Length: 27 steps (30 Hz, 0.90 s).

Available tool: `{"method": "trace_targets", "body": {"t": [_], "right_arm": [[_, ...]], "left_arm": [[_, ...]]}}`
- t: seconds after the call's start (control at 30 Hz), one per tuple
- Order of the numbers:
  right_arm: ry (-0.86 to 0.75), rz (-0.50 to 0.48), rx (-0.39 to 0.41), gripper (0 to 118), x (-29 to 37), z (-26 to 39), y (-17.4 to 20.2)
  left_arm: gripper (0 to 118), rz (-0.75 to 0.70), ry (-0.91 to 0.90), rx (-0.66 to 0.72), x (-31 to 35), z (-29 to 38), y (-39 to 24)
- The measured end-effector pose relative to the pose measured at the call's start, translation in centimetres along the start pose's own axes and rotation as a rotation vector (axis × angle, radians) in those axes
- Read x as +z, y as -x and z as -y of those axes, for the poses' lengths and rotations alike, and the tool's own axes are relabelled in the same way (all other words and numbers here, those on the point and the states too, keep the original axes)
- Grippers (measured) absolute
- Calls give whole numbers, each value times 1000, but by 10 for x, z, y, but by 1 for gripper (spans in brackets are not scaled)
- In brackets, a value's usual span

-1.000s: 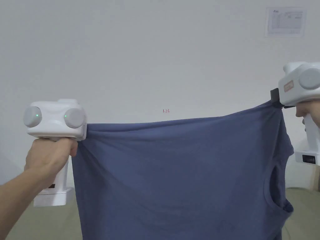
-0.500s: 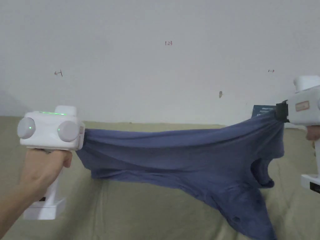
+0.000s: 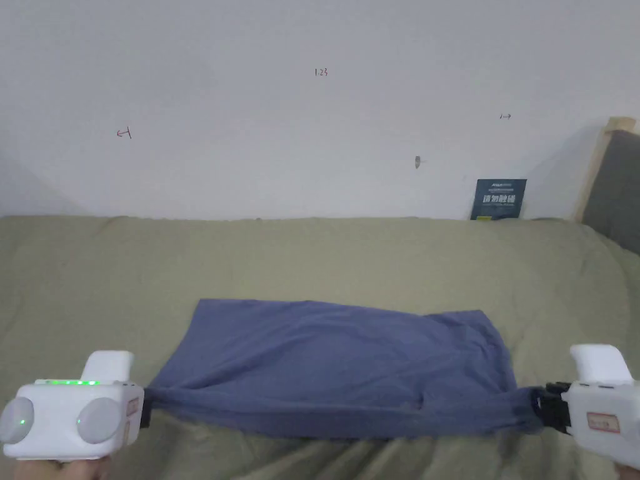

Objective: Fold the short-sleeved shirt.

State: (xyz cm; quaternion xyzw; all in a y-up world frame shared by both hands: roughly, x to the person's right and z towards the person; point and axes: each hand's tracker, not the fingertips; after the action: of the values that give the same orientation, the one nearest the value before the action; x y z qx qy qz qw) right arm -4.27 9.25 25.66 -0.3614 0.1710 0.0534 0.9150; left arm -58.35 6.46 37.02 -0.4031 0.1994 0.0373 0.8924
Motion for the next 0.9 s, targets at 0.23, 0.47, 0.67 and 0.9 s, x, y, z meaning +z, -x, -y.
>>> {"method": "trace_targets", "body": {"t": [0.23, 0.47, 0.67, 0.9], "right_arm": [[68, -15, -80, 1, 30, 76, -11], [92, -23, -98, 1, 54, 117, -13], [122, -25, -88, 1, 63, 140, -11], [163, -12, -108, 1, 58, 156, -12]], "left_arm": [[5, 13, 39, 3, 23, 72, 27], [5, 17, 40, -21, 66, 115, 22], [5, 40, 58, 10, 76, 134, 28], [5, 64, 92, 32, 77, 152, 35]]}}
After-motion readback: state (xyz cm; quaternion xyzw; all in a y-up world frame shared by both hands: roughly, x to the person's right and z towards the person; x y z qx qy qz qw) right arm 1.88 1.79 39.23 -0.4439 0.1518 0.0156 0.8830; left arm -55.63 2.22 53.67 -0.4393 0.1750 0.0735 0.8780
